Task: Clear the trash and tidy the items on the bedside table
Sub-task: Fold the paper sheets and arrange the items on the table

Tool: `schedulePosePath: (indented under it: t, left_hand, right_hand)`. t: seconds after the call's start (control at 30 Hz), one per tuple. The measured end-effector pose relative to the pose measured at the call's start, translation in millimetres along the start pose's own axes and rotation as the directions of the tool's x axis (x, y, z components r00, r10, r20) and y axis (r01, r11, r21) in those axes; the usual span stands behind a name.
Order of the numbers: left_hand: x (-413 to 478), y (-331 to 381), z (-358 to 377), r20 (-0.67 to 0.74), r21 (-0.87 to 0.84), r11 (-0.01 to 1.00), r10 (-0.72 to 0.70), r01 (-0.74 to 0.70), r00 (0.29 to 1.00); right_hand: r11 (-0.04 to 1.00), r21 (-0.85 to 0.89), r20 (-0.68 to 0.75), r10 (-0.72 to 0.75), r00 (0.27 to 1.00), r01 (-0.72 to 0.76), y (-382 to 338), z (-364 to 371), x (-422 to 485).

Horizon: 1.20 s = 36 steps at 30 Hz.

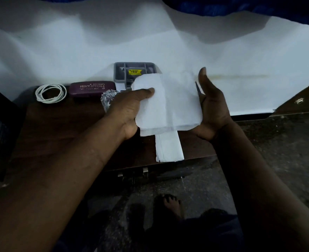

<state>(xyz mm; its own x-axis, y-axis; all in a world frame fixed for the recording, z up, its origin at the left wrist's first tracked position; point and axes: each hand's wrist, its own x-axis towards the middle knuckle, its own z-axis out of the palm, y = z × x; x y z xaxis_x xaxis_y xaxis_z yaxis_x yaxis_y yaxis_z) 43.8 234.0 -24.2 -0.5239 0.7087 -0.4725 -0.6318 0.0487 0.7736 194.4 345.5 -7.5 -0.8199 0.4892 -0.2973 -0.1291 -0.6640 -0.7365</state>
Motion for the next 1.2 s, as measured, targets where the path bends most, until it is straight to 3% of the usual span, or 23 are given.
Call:
schedulePosePath:
  t: [0.17,0.3,0.53,0.63,0.73,0.93,1.07,1.2]
  left_hand:
    - [2.5,-3.9,-1.3,-0.035,0.101,0.978,0.189,-0.185,0.981]
    - [1.8,-1.3,-2.2,-0.016,0.074,0.977,0.202,-0.201,0.979]
    - [-3.2,4.5,-6.4,0.011,0.145,0.957,0.252,-0.251,0.968]
    - [-7.5,8.0,-10.2,0.044,0.062,0.982,0.175,-0.178,0.984]
    - [-11.4,8.0,-19.8,0.023,0.104,0.986,0.126,-0.127,0.992]
    - [-21.0,14.9,-52.4,-0.014,0.246,0.93,0.284,-0.272,0.959]
    - [-29.2,23.5,-82.7,-0.061,0.237,0.92,0.335,-0.312,0.94]
    - [-40.3,28.3,-114.6,-0.114,0.216,0.911,0.382,-0.352,0.917]
  right_hand:
    - [0.928,-0.364,-0.226,-0.175,0.958,0.083,6.8,-6.3,6.1]
    - [0.865,-0.495,-0.247,-0.225,0.942,0.077,8.1,-5.6,7.0]
    - [0.842,-0.521,-0.2,-0.279,0.939,0.14,13.6,-0.7,7.9]
    - [0.846,-0.503,-0.206,-0.318,0.925,0.179,17.3,2.6,10.9]
    - [0.833,-0.509,-0.187,-0.355,0.916,0.219,25.8,11.0,13.8]
    - [0.798,-0.57,-0.177,-0.354,0.918,0.198,55.5,43.2,20.4]
    - [0.745,-0.648,-0.196,-0.364,0.911,0.159,72.2,68.3,33.5]
    - [0.627,-0.77,-0.187,-0.397,0.899,0.116,93.2,94.0,48.9]
